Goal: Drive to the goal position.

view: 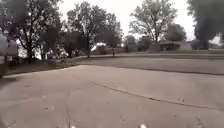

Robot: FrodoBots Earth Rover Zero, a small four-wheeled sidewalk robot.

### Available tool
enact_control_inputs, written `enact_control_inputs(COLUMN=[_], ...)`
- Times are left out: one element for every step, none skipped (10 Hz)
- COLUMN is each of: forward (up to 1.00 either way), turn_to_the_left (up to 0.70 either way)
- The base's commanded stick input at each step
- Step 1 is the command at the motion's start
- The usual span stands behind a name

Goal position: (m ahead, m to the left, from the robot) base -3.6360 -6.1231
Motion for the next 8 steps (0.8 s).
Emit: enact_control_inputs(forward=[0.70,0.70,0.70,0.70,0.70,0.70,0.70,0.70], turn_to_the_left=[-0.35,-0.35,-0.35,-0.35,-0.35,-0.35,-0.35,-0.35])
